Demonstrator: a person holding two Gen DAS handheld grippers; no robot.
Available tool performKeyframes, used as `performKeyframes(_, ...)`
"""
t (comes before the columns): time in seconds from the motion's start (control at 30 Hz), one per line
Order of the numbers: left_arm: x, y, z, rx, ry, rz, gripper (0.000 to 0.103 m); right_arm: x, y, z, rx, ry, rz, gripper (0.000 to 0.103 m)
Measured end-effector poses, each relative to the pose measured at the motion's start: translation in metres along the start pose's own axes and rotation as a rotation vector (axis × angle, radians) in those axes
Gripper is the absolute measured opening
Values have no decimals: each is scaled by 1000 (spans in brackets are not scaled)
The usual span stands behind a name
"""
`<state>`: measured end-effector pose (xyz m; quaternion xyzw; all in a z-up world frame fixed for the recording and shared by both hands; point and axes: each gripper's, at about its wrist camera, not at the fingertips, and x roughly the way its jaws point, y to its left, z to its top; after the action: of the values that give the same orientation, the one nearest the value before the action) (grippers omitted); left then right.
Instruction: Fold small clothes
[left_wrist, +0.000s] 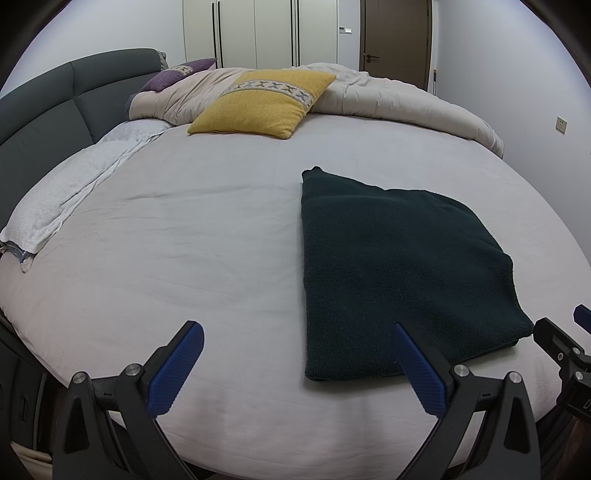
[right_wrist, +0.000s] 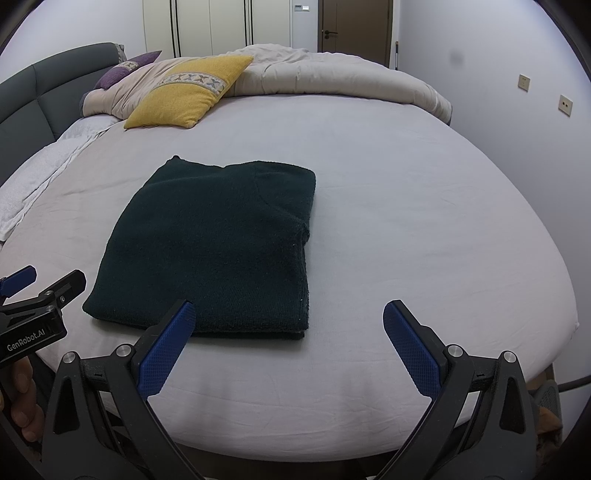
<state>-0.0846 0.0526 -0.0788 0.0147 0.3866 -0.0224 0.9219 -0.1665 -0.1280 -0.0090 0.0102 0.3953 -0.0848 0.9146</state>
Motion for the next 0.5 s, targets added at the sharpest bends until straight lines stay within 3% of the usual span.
performKeyframes(0.5, 0, 0, 2, 1, 1, 0, 103, 0, -1, -1, -1, 1, 4, 103)
